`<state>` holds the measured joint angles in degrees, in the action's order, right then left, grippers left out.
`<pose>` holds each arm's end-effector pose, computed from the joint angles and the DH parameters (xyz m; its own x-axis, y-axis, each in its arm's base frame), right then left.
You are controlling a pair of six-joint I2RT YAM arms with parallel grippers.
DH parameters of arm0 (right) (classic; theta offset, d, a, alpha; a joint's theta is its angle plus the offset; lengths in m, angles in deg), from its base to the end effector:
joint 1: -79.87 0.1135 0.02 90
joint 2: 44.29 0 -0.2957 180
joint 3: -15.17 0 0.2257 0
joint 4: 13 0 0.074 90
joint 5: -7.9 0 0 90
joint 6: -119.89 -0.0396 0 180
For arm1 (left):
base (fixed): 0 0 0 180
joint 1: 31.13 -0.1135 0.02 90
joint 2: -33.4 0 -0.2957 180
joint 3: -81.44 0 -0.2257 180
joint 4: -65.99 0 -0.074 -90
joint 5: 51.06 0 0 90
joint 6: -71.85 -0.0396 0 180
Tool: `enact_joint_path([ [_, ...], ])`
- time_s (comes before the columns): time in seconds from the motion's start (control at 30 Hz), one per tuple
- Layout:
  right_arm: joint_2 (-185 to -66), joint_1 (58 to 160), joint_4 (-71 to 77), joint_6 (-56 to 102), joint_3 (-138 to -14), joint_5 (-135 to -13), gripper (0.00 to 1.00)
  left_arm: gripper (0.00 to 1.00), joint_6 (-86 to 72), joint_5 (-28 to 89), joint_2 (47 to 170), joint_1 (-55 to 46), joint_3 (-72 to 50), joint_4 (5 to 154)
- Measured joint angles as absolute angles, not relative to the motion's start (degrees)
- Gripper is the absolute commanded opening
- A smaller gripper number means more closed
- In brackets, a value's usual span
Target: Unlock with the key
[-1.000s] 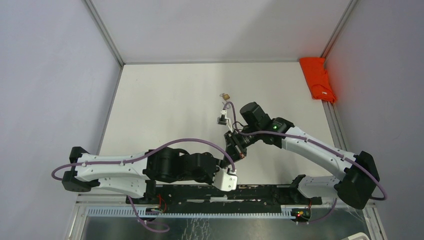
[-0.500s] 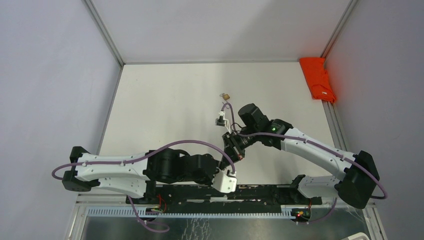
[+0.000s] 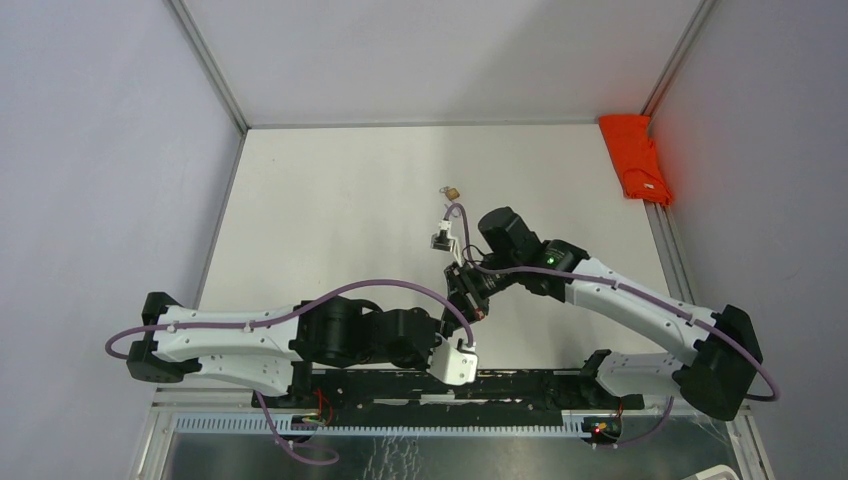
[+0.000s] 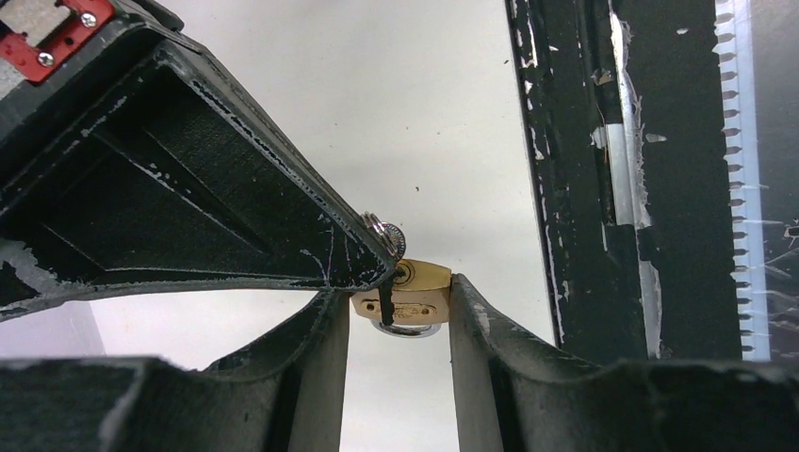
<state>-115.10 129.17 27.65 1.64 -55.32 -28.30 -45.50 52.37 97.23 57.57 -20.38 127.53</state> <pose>0.1206 0.1892 0.3277 -0.7766 -0.4742 -0.4147 -0.5421 0.1676 0.8235 0.0134 -0.1845 0.3523 0.4303 0.7341 -0.5253 0.8682 -0.1772 0.4636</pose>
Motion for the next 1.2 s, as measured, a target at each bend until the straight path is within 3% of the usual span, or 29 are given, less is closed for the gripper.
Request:
enact_joint_path([
  [0.57,-110.1,129.3,34.8,3.8,-55.6,-33.4,0.0,0.02,-45.5,57.0,97.2,57.6,-22.4,124.3],
  [1.2,-112.8,128.7,36.0,6.0,-55.6,-35.7,0.0,0.02,-45.5,57.0,97.6,57.6,-22.4,124.6],
])
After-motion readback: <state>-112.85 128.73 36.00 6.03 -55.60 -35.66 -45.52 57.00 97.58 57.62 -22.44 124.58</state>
